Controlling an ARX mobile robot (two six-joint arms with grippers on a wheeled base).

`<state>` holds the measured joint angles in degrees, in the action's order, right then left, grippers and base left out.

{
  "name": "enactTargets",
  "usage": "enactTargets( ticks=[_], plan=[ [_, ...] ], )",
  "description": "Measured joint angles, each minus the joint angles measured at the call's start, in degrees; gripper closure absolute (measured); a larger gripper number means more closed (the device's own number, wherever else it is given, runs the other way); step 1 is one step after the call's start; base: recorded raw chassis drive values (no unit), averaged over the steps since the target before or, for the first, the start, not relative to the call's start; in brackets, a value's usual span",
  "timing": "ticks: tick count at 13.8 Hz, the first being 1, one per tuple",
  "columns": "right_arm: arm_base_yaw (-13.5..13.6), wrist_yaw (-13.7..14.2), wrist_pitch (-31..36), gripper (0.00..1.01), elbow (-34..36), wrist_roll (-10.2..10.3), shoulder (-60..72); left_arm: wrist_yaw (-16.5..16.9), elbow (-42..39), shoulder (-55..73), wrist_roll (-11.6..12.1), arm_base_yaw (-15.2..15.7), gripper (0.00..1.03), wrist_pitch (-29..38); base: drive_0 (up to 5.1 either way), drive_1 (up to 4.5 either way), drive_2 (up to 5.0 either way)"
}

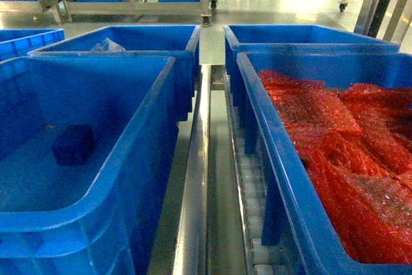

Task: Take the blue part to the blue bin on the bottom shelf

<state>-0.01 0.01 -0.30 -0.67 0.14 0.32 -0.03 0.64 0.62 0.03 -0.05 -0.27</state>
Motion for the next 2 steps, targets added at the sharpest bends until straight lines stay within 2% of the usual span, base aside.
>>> enactTargets(
  ticks=[2],
  plan=[
    [0.0, 0.0, 0.0, 0.03, 0.0, 0.0, 0.0, 0.0, 0.0, 0.0, 0.0, 0.0, 0.05, 0.0, 0.0, 0.00, 0.0]
  ],
)
